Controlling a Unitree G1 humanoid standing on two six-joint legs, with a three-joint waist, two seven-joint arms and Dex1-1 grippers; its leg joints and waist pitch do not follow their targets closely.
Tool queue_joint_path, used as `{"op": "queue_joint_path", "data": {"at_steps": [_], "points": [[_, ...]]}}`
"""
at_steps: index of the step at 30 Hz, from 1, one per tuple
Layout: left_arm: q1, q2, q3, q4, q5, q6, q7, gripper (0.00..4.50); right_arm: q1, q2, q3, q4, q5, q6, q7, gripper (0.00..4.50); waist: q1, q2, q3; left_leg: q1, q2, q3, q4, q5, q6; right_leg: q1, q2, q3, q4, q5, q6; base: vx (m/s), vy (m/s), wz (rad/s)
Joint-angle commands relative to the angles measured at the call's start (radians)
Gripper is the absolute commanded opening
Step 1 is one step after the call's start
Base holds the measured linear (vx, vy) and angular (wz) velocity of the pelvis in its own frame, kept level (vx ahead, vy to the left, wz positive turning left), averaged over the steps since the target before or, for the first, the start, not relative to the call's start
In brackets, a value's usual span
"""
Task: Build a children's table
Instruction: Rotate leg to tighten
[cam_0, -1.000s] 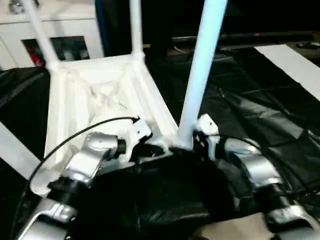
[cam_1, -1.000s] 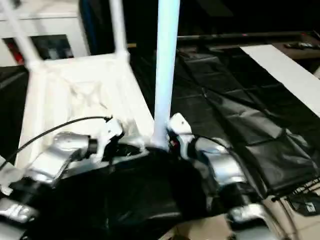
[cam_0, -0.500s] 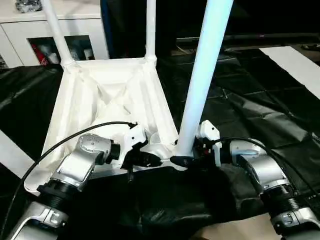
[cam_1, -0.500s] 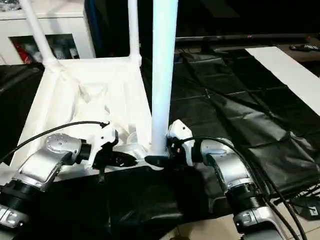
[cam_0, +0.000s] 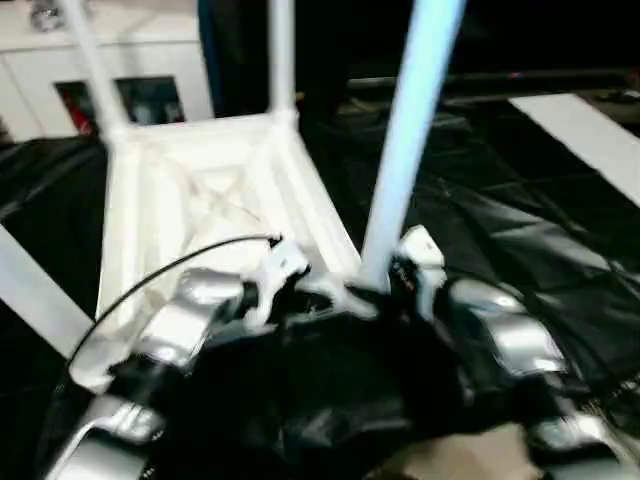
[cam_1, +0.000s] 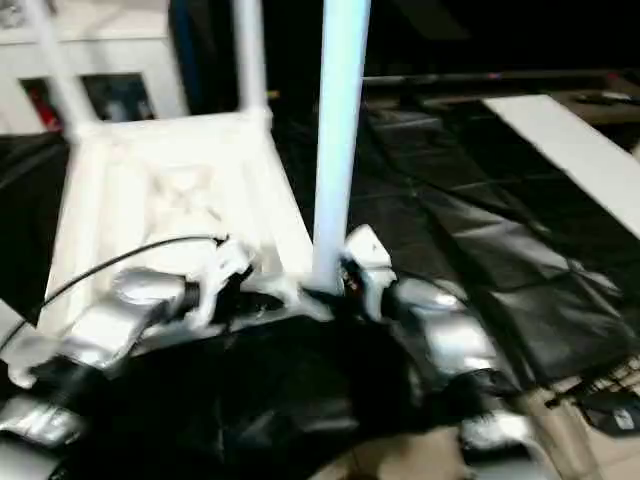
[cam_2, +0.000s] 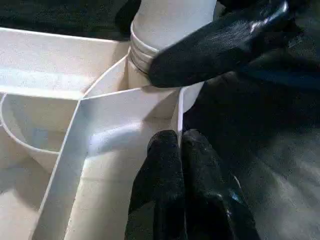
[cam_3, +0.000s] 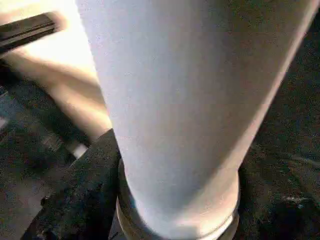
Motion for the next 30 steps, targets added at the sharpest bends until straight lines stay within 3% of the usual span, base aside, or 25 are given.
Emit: {"op": "queue_joint_path", "data": {"at_steps": [1,5,8,11,14,15,22,30], "points": [[-0.057,-0.089,-0.007,0.015,0.009,-0.010,0.089,0.00,-0.015,0.088,0.040,0.064,-0.040,0.027,-0.120,2.76,-0.003,-0.001,-0.055,0.026,0.087,-0.052,-0.091,-0.266,-0.025,0.023,-0.072,0.049,-0.087,-0.311,-0.203,0.000,0.000,0.00],[-0.078,-0.129,-0.018,0.058,0.036,-0.032,0.149,0.00,-0.028,0.156,0.047,0.087,-0.051,-0.009,-0.181,2.76,-0.009,0.000,-0.058,0.023,0.086,-0.052,-0.093,-0.262,-0.024,0.024,-0.071,0.048,-0.086,-0.275,-0.203,0.000,0.000,0.00],[-0.077,-0.134,-0.028,0.060,0.039,-0.038,0.142,0.00,-0.024,0.171,0.059,0.083,-0.047,-0.027,-0.156,3.45,-0.009,0.000,-0.060,0.021,0.086,-0.050,-0.091,-0.237,-0.003,0.027,-0.071,0.049,-0.083,-0.230,-0.211,0.000,0.000,0.00],[-0.069,-0.128,-0.033,0.046,0.034,-0.042,0.118,0.00,-0.019,0.172,0.052,0.066,-0.016,-0.013,-0.119,3.55,-0.009,0.000,-0.060,0.019,0.086,-0.049,-0.090,-0.223,0.014,0.030,-0.071,0.048,-0.081,-0.209,-0.222,0.000,0.000,0.00],[-0.036,-0.086,-0.045,0.003,0.015,-0.069,0.022,0.00,-0.003,0.113,0.068,0.020,-0.009,-0.022,-0.025,3.92,-0.009,-0.003,-0.060,0.019,0.086,-0.048,-0.090,-0.226,0.021,0.030,-0.071,0.048,-0.082,-0.223,-0.220,0.000,0.000,0.00],[-0.030,-0.078,-0.047,-0.005,0.010,-0.070,0.006,0.00,0.001,0.102,0.070,0.012,-0.003,-0.022,-0.002,3.92,-0.006,-0.002,-0.061,0.015,0.088,-0.051,-0.089,-0.214,0.029,0.035,-0.073,0.048,-0.079,-0.206,-0.219,0.000,0.000,0.00],[0.021,0.000,-0.071,-0.076,-0.029,-0.084,-0.146,0.00,0.025,-0.023,0.082,-0.047,0.023,-0.034,0.195,3.92,0.002,0.000,-0.065,0.017,0.090,-0.043,-0.079,-0.119,0.090,0.036,-0.071,0.046,-0.062,-0.049,-0.270,0.000,0.000,0.00],[0.045,0.068,-0.071,-0.120,-0.053,-0.070,-0.250,0.00,0.050,-0.133,0.111,-0.111,0.039,-0.008,0.373,3.92,0.008,-0.001,-0.061,0.021,0.092,-0.045,-0.085,-0.171,0.058,0.036,-0.071,0.047,-0.068,-0.127,-0.262,0.000,0.000,0.00]]}}
